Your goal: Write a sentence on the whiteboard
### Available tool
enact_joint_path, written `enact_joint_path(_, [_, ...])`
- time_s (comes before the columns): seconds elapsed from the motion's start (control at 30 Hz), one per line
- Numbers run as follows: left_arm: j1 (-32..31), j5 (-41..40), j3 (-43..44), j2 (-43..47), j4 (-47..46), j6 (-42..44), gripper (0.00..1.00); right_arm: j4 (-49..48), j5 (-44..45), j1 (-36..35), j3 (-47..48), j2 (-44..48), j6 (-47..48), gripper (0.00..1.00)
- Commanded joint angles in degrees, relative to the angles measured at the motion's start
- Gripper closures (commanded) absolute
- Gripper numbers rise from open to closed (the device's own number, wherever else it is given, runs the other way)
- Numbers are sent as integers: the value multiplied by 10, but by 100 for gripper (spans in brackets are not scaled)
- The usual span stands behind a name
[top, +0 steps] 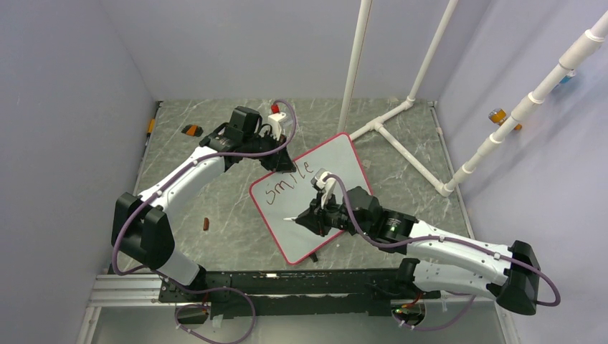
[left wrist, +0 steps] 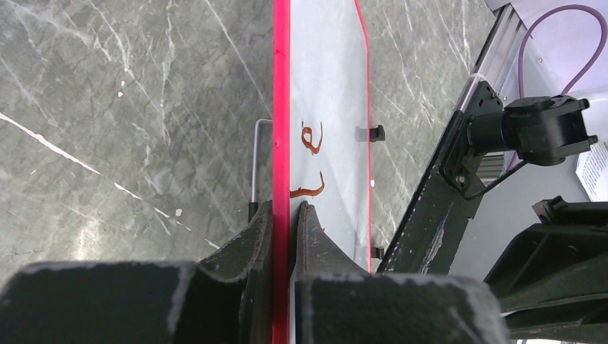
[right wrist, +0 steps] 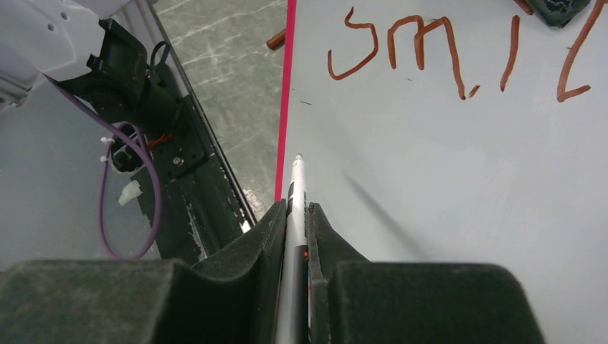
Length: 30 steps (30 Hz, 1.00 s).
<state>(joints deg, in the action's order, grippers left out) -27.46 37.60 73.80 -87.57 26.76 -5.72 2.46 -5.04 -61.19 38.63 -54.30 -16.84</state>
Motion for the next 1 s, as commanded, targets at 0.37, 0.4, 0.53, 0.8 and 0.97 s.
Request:
enact_joint_path(0.37, [9, -82, -4, 24, -41, 40, 100, -41, 140, -68, 27, -55, 1, 100])
enact_joint_path(0.4, [9, -82, -4, 25, -42, 39, 100, -41, 149, -72, 29, -61, 1, 100])
enact_joint_path(0.53, [10, -82, -5, 25, -41, 39, 100, -39, 181, -91, 42, -80, 3, 100])
enact_joint_path(0.8, [9, -79, -5, 25, -43, 40, 100, -29, 199, -109, 54, -104, 5, 100])
enact_joint_path(0.97, [9, -80, -5, 27, -42, 39, 100, -27, 200, -115, 55, -115, 2, 100])
